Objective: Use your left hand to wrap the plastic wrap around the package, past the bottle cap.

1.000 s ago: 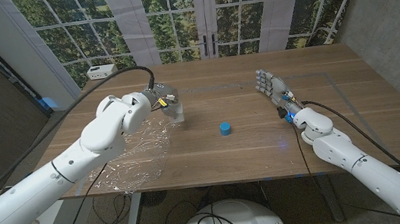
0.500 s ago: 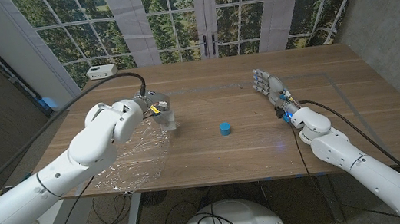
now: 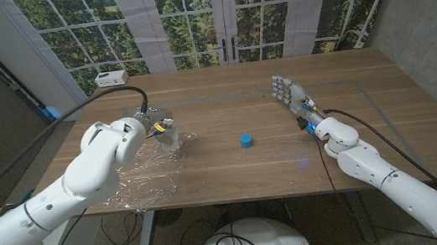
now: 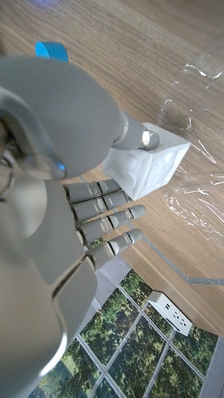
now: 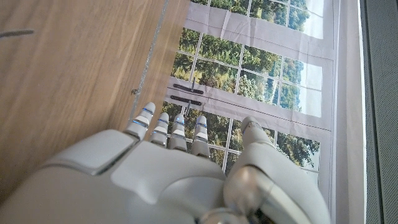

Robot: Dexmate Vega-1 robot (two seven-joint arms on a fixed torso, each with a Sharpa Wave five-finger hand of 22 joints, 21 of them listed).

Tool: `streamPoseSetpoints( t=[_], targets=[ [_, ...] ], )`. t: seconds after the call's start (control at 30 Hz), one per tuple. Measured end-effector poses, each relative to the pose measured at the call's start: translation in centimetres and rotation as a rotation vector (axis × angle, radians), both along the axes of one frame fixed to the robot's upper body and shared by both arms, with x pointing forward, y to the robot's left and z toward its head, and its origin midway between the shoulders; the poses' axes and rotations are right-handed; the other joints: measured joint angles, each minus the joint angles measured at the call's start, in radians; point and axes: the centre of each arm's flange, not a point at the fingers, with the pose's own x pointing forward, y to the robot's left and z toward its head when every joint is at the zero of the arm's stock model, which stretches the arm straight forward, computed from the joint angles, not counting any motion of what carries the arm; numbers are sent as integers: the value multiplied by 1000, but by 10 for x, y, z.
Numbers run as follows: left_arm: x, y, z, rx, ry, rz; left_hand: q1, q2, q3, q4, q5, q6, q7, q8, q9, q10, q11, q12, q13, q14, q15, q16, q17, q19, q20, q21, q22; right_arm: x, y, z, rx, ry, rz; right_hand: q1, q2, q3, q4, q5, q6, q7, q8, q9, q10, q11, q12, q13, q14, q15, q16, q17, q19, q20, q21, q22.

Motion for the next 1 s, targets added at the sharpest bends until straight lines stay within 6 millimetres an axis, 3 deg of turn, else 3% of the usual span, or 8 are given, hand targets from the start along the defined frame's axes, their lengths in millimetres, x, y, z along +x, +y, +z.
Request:
streamPoseSetpoints(
  t=[0.53,1.0],
  targets=[
    [2,21,-11,-5,28,95,2,-2,0,0,0,2,-1,-1,-2,2,-1,0,0,0,0,-7,5,-6,-5,0,0,0,6,2,-14,-1,10,0,0,0,0,0,0,0,0,0,0,0,-6,0,0,0,0,0,0,0,0,0],
    [17,35,-22,-13,76,157,-1,1,0,0,0,3,-1,4,-4,2,-1,0,0,0,0,-7,5,-5,-5,0,0,1,6,3,-18,3,9,0,0,0,0,0,0,0,-4,0,0,0,-6,0,0,0,0,0,0,0,0,0]
  ],
)
